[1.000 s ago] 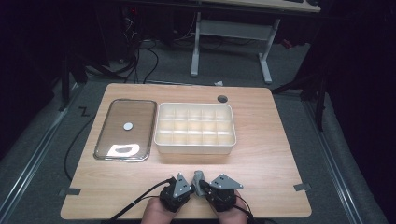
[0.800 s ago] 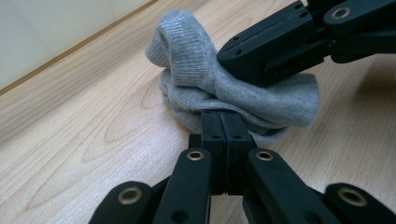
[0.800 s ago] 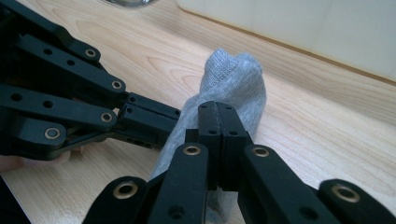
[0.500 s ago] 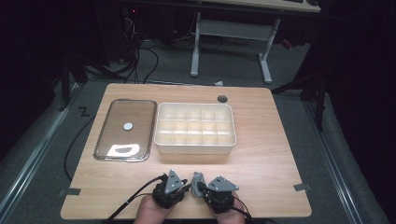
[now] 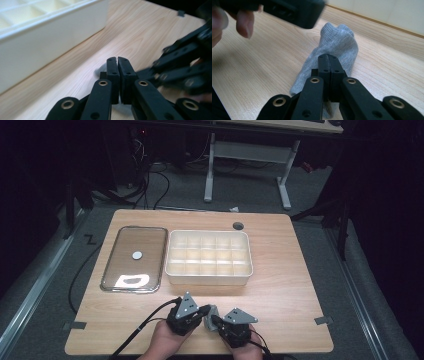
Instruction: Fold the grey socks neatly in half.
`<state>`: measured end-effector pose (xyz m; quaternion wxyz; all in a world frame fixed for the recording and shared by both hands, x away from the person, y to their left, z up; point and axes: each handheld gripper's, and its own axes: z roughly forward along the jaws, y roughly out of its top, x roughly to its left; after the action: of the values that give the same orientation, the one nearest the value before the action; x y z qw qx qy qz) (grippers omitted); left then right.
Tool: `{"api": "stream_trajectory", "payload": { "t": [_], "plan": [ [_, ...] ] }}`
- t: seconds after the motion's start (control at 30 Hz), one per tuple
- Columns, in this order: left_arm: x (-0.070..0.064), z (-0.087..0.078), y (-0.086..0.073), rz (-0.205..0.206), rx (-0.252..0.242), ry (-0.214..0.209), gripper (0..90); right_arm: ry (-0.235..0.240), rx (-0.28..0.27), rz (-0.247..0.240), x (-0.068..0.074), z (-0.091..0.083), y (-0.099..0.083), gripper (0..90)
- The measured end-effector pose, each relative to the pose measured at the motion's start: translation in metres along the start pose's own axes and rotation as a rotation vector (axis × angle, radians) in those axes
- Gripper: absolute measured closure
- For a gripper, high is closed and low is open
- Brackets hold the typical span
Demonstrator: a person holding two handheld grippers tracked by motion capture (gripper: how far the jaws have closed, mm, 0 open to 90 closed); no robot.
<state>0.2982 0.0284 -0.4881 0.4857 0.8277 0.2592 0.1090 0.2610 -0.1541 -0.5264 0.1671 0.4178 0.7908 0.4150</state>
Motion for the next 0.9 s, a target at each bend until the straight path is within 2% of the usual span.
{"api": "stream_trajectory", "payload": {
  "t": [0.1,0.2,0.37,0.47,0.57,0.87,0.9],
  "plan": [
    [-0.006,0.017,0.007,0.012,0.022,-0.009,86.9,0.009,-0.006,0.003,-0.002,0.000,-0.001,90.0],
    [-0.005,0.023,0.006,0.008,0.038,0.003,86.9,0.012,-0.006,0.006,-0.002,0.000,-0.001,90.0],
    [0.008,0.027,-0.012,-0.038,0.073,0.034,88.8,0.017,-0.012,0.004,-0.002,-0.002,-0.003,90.0],
    [0.010,0.024,-0.025,-0.040,0.046,0.049,90.0,0.020,-0.011,0.006,-0.001,-0.002,-0.003,90.0],
    [0.010,0.024,-0.030,-0.045,0.025,0.051,90.0,0.018,-0.011,0.009,0.000,-0.002,-0.004,90.0],
    [0.008,0.024,-0.033,-0.041,0.004,0.061,90.0,0.009,0.001,-0.020,0.002,-0.005,0.002,90.0],
    [0.007,0.024,-0.035,-0.040,-0.004,0.064,90.0,0.026,-0.031,-0.028,0.005,-0.013,0.004,90.0]
  ]
}}
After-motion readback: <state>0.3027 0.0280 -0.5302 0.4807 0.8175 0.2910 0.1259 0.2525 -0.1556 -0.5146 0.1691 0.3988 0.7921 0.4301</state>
